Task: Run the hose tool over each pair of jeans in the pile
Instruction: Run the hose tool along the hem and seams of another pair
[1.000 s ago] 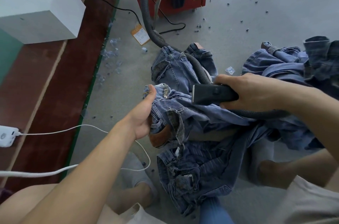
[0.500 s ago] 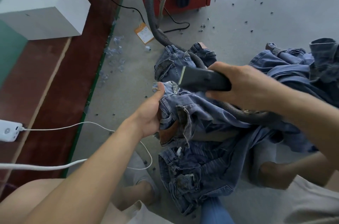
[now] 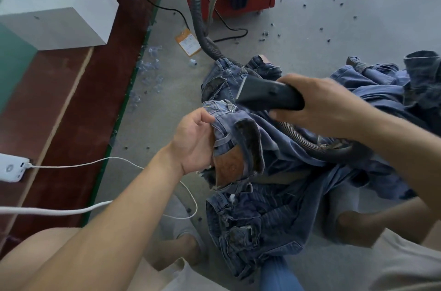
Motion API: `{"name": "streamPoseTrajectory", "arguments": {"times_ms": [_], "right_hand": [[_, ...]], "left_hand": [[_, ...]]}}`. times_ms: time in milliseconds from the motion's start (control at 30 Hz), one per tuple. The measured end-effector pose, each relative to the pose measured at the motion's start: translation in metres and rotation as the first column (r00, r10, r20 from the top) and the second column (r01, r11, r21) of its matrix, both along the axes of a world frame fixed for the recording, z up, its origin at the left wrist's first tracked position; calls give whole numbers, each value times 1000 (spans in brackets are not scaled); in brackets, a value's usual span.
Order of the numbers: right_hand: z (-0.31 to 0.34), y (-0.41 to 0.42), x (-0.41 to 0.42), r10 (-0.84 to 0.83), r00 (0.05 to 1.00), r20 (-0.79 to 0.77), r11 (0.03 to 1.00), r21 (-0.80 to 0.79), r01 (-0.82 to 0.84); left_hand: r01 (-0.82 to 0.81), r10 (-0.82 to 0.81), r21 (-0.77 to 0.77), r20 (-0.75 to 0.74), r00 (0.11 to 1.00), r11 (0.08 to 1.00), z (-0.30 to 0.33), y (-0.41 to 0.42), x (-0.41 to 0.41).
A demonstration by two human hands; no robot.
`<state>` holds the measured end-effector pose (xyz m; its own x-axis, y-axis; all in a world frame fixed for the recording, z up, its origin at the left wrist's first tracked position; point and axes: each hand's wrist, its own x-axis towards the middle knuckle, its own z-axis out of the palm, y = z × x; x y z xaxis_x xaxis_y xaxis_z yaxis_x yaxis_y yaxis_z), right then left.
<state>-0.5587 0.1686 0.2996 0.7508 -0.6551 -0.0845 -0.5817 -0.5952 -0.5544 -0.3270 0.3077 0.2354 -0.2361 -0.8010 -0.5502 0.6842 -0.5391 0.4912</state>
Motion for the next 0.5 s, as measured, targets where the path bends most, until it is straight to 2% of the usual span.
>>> {"name": "streamPoseTrajectory", "arguments": {"times_ms": [133,267,367,433,500], "right_hand": [[8,-5,-12,10,1000,-27,1000,-9,-10],[7,3,-15,127,982,-139,992,33,-124],[-1,9,-9,172,961,-216,984,3,-176],[-6,15,-3,188,962,-196,981,-6,-193],[-5,20,3,187,977,-105,982,22,-186]], "left_hand": [[-73,72,30,52,996,997,3,0,3],[-131,130,0,122,984,991,7,-3,1],[-140,142,-33,75,987,990,8,-5,0],[-114,117,-71,42,992,991,7,-5,-2],[-86,90,-108,33,995,990,5,-3,-5]]}}
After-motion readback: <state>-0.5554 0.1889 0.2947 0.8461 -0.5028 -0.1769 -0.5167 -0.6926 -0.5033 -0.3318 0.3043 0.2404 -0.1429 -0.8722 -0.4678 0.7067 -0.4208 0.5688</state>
